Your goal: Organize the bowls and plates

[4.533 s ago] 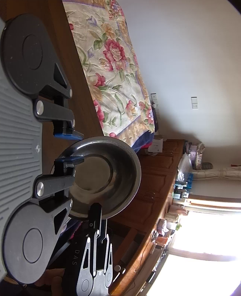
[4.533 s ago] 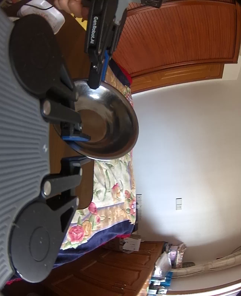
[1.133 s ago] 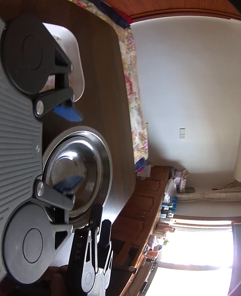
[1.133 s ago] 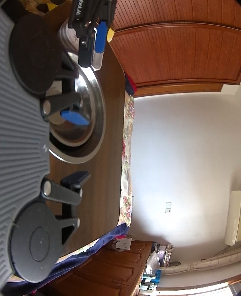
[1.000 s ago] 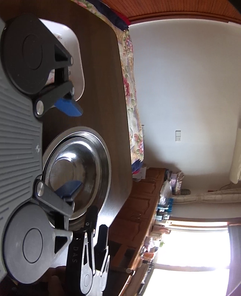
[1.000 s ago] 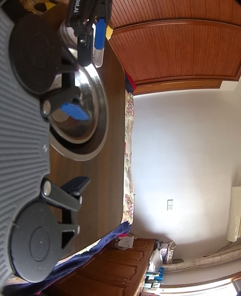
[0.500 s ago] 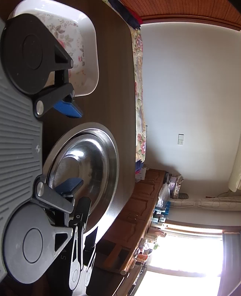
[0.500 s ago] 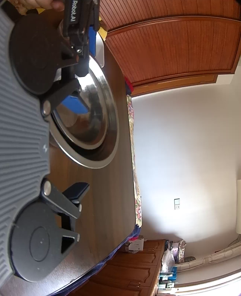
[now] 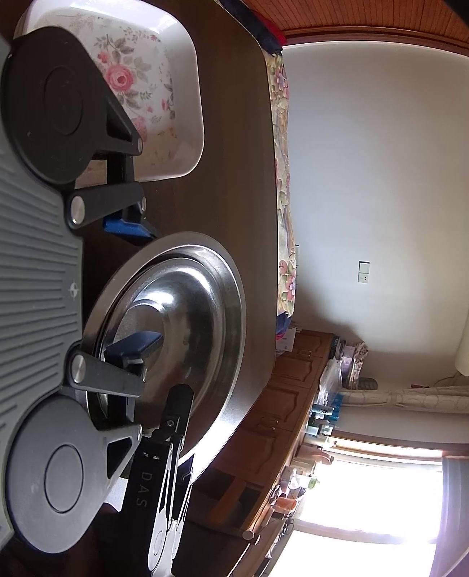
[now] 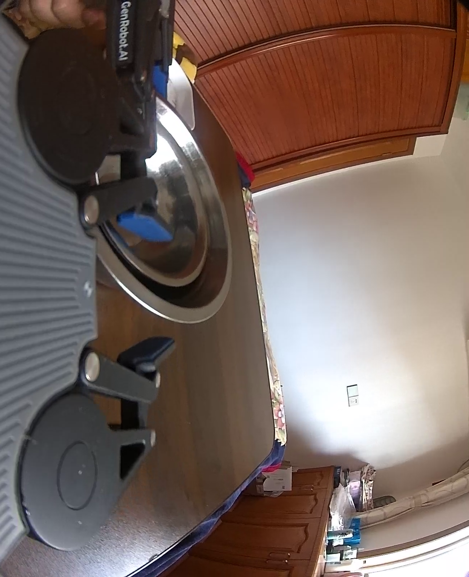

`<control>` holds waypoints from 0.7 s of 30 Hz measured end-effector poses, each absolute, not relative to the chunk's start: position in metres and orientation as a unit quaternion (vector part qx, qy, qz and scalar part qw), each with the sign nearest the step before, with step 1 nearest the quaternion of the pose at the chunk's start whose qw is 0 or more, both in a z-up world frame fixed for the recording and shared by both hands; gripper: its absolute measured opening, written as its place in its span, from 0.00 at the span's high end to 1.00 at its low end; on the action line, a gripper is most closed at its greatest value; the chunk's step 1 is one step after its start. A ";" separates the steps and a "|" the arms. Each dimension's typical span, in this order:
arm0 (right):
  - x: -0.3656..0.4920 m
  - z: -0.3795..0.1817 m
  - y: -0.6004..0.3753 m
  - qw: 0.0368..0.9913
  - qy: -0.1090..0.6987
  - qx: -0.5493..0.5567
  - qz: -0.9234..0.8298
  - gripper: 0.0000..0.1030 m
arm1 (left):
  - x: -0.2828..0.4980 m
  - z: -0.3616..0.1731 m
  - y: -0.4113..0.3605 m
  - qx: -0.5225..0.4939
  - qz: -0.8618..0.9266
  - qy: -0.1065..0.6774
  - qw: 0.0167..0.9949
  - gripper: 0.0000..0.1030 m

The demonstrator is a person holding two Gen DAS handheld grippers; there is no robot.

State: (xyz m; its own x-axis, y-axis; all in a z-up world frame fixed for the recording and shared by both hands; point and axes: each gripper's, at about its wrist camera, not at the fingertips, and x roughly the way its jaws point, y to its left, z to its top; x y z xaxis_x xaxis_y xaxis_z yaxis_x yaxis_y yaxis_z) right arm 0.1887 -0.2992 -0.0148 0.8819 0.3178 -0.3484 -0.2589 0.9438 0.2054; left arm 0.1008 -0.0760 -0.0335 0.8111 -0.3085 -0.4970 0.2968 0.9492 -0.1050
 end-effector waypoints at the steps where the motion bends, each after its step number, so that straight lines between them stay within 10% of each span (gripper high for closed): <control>1: 0.188 -0.015 -0.299 0.967 0.192 0.077 0.150 0.48 | 0.101 -0.033 -0.076 -0.012 -0.158 0.263 0.952 0.48; 21: 0.182 -0.012 -0.304 0.971 0.166 0.088 0.147 0.70 | 0.096 -0.032 -0.074 -0.017 -0.160 0.258 0.953 0.65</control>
State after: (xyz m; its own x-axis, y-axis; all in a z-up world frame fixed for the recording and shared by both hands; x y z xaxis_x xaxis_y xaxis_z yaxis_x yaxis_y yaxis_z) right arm 0.1817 -0.3044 -0.0123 0.9020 0.3143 -0.2962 -0.2559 0.9414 0.2196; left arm 0.0955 -0.0744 -0.0321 0.8156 -0.3137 -0.4861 0.2958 0.9482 -0.1157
